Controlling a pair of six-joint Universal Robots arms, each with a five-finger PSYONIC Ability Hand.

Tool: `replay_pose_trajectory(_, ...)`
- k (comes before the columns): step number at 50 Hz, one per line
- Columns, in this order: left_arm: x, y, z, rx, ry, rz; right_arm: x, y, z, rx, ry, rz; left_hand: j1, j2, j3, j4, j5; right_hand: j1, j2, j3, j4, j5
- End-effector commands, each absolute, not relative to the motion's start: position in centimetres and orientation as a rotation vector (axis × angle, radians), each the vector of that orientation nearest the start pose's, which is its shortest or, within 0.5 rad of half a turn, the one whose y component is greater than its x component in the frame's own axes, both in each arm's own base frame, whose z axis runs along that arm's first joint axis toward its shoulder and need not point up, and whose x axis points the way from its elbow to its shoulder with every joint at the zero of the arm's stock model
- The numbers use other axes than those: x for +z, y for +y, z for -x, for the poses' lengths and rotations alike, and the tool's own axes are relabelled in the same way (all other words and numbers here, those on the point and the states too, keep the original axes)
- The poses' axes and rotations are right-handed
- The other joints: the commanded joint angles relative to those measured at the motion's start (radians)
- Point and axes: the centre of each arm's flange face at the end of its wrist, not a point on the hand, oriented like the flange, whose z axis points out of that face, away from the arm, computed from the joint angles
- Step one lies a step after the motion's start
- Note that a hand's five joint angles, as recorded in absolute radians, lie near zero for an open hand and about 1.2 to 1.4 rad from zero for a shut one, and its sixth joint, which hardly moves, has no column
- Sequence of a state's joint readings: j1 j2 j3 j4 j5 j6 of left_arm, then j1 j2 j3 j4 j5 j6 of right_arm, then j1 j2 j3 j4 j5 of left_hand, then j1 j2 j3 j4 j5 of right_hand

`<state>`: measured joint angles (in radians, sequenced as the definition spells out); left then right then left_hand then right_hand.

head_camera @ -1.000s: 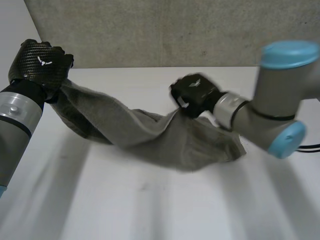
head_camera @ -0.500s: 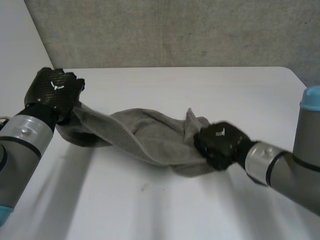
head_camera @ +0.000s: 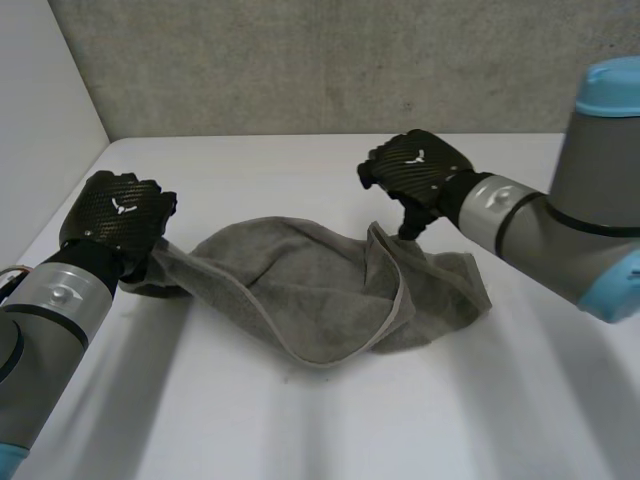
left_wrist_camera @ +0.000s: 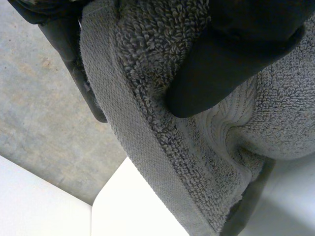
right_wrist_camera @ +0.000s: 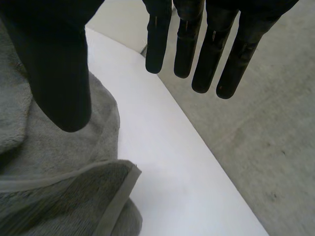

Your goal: Fold the towel.

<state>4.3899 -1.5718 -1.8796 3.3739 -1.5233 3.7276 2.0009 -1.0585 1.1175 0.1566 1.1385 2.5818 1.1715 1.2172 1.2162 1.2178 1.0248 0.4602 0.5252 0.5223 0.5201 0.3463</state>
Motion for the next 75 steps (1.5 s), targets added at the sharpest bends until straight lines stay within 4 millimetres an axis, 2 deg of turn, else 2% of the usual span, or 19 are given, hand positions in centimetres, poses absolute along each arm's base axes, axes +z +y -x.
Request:
replay_pose_trajectory(1, 23.7, -23.1, 22.0, -2.026, 1.964, -1.013, 21.5, -29.9, -34.0, -1.8, 1.674, 1.677, 0.225, 0.179, 0.18, 0.178, 0.197, 0.062, -0.003, 0.0, 0.002, 0.002)
replay_pose_trajectory(11, 23.5, -23.1, 21.9, -2.02, 1.969, -1.013, 19.1, -30.0, -34.0, -1.821, 1.559, 2.02, 0.225, 0.179, 0.18, 0.178, 0.197, 0.036, -0.029, -0.026, -0.024, -0.025)
replay_pose_trajectory(29, 23.4, -23.2, 21.9, -2.014, 1.974, -1.011, 14.7, -29.9, -34.7, -1.703, 1.468, 2.05, 0.225, 0.179, 0.18, 0.178, 0.197, 0.077, 0.012, 0.015, 0.017, 0.016)
replay_pose_trajectory(31, 23.4, -23.2, 21.9, -2.014, 1.974, -1.011, 14.2, -30.1, -34.8, -1.708, 1.468, 2.052, 0.225, 0.179, 0.18, 0.178, 0.197, 0.118, 0.053, 0.056, 0.058, 0.057)
replay_pose_trajectory(33, 23.4, -23.3, 21.8, -2.014, 1.973, -1.007, 13.9, -30.4, -34.7, -1.728, 1.464, 2.06, 0.225, 0.179, 0.18, 0.178, 0.197, 0.462, 0.397, 0.4, 0.402, 0.402)
replay_pose_trajectory(34, 23.4, -23.3, 21.8, -2.014, 1.973, -1.007, 13.9, -30.4, -34.7, -1.728, 1.464, 2.06, 0.225, 0.179, 0.18, 0.178, 0.197, 0.464, 0.399, 0.402, 0.405, 0.404)
replay_pose_trajectory(35, 23.4, -23.4, 21.7, -2.013, 1.973, -1.003, 14.1, -30.6, -34.7, -1.743, 1.465, 2.063, 0.225, 0.179, 0.18, 0.178, 0.197, 0.825, 0.76, 0.763, 0.765, 0.764)
replay_pose_trajectory(36, 23.5, -23.4, 21.7, -2.015, 1.97, -1.0, 14.7, -30.7, -34.6, -1.763, 1.471, 2.059, 0.225, 0.179, 0.18, 0.178, 0.197, 0.935, 0.87, 0.873, 0.875, 0.874)
replay_pose_trajectory(39, 23.6, -23.5, 21.7, -2.017, 1.967, -0.997, 15.7, -30.9, -34.4, -1.791, 1.484, 2.038, 0.225, 0.179, 0.18, 0.178, 0.197, 0.936, 0.871, 0.874, 0.876, 0.875)
replay_pose_trajectory(44, 24.2, -23.8, 21.7, -2.04, 1.945, -0.985, 22.7, -31.8, -31.8, -1.934, 1.62, 1.751, 0.225, 0.179, 0.18, 0.178, 0.197, 0.936, 0.871, 0.874, 0.876, 0.875)
replay_pose_trajectory(47, 24.5, -23.9, 21.6, -2.047, 1.938, -0.971, 24.7, -31.9, -30.8, -1.963, 1.662, 1.636, 0.225, 0.179, 0.18, 0.178, 0.197, 0.936, 0.871, 0.874, 0.876, 0.875)
replay_pose_trajectory(49, 25.2, -24.2, 21.5, -2.073, 1.916, -0.938, 28.3, -31.8, -28.3, -2.024, 1.75, 1.439, 0.225, 0.179, 0.18, 0.178, 0.197, 0.936, 0.871, 0.874, 0.876, 0.875)
replay_pose_trajectory(55, 26.5, -24.0, 21.2, -2.134, 1.898, -0.879, 30.7, -30.8, -24.2, -2.05, 1.965, 1.326, 0.225, 0.179, 0.18, 0.178, 0.197, 0.936, 0.871, 0.874, 0.876, 0.875)
replay_pose_trajectory(59, 26.6, -24.0, 20.9, -2.148, 1.93, -0.839, 32.5, -27.9, -21.3, -2.005, 2.15, 1.362, 0.225, 0.179, 0.18, 0.178, 0.197, 0.936, 0.871, 0.874, 0.876, 0.875)
replay_pose_trajectory(63, 26.0, -23.9, 21.0, -2.137, 1.97, -0.839, 31.5, -26.0, -20.9, -1.87, 2.221, 1.496, 0.225, 0.179, 0.18, 0.178, 0.197, 0.936, 0.871, 0.874, 0.876, 0.875)
replay_pose_trajectory(66, 25.0, -23.7, 21.2, -2.109, 2.023, -0.856, 29.6, -24.9, -20.7, -1.727, 2.261, 1.615, 0.225, 0.179, 0.18, 0.178, 0.197, 0.936, 0.871, 0.874, 0.876, 0.875)
replay_pose_trajectory(68, 22.7, -24.0, 21.6, -2.021, 2.116, -0.907, 27.0, -24.4, -20.8, -1.59, 2.294, 1.69, 0.225, 0.179, 0.18, 0.178, 0.197, 0.936, 0.871, 0.874, 0.876, 0.875)
replay_pose_trajectory(71, 20.5, -24.4, 22.4, -1.931, 2.196, -0.965, 23.7, -24.5, -21.3, -1.413, 2.321, 1.723, 0.225, 0.179, 0.18, 0.178, 0.197, 0.936, 0.871, 0.874, 0.876, 0.875)
replay_pose_trajectory(75, 19.1, -25.6, 22.9, -1.881, 2.23, -0.987, 21.6, -25.1, -22.1, -1.314, 2.332, 1.757, 0.225, 0.179, 0.18, 0.178, 0.197, 0.936, 0.871, 0.874, 0.876, 0.875)
